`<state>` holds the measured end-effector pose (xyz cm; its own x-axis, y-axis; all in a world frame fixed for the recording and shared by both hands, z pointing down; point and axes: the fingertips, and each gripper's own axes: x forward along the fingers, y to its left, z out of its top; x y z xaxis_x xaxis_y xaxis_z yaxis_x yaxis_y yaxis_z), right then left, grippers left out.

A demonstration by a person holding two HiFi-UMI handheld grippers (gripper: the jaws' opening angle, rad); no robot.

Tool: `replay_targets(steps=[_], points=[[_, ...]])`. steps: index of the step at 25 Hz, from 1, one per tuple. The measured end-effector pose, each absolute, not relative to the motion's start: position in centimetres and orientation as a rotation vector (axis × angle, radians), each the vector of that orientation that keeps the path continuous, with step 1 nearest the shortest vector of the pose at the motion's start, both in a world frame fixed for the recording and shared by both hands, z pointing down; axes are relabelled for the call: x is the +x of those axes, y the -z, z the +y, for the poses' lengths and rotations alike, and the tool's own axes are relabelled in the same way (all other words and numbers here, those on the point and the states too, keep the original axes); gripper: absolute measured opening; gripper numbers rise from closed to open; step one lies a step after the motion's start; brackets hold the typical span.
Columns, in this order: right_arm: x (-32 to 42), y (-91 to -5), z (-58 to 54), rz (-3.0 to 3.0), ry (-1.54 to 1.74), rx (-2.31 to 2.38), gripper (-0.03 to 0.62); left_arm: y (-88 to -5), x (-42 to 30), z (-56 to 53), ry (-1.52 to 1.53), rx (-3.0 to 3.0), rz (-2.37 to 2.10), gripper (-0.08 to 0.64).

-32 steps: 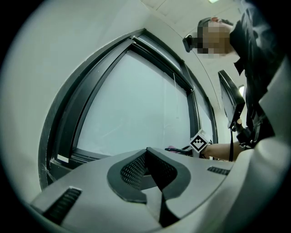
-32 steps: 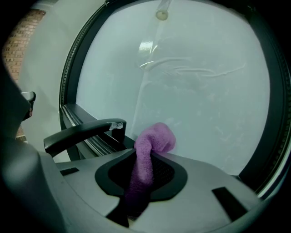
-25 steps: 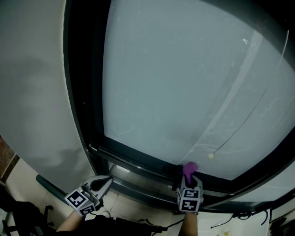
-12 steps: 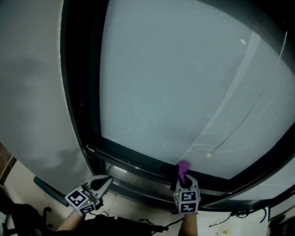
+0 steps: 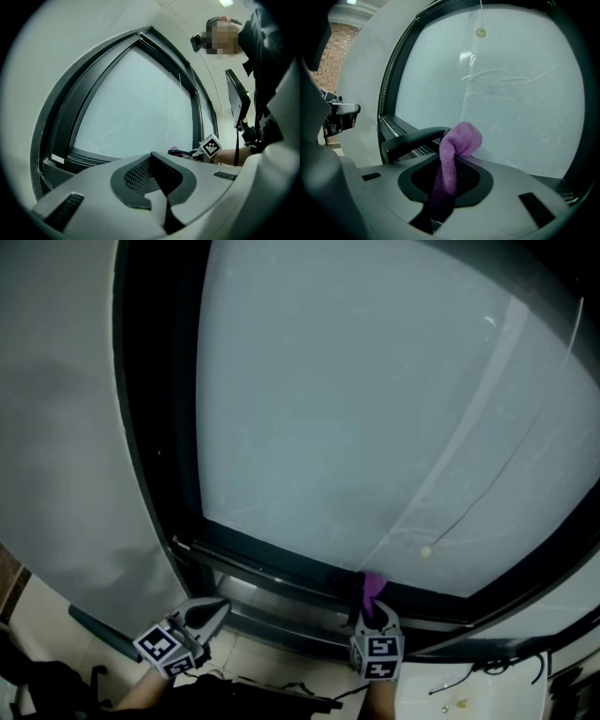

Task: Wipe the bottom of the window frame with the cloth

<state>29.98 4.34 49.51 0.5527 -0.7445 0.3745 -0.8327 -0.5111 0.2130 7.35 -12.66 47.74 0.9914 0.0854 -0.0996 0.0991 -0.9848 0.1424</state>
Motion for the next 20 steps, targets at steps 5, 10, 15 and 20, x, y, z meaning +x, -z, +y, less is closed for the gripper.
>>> replay_targets(steps=[5, 10, 15, 20], points=[[29.0, -49.8, 4.1, -1.229, -0.264, 2.496, 0.083, -47.7, 7.7, -12.3, 0.114, 2.976, 0.199, -0.005], [28.3, -50.4, 3.7, -1.17, -0.249, 2.576, 0.084, -47.4, 7.6, -12.7, 0.112, 2.974, 0.236, -0.005], [28.3, -50.9, 3.1, -1.116, -0.223, 2.612, 0.084, -47.5, 7.5, -13.8, 0.115, 2.982, 0.246, -0.005], [27.4, -51.1, 2.8, -1.023, -0.182, 2.678, 0.084, -47.5, 7.5, -14.5, 0.101, 2.99, 0.285, -0.005]])
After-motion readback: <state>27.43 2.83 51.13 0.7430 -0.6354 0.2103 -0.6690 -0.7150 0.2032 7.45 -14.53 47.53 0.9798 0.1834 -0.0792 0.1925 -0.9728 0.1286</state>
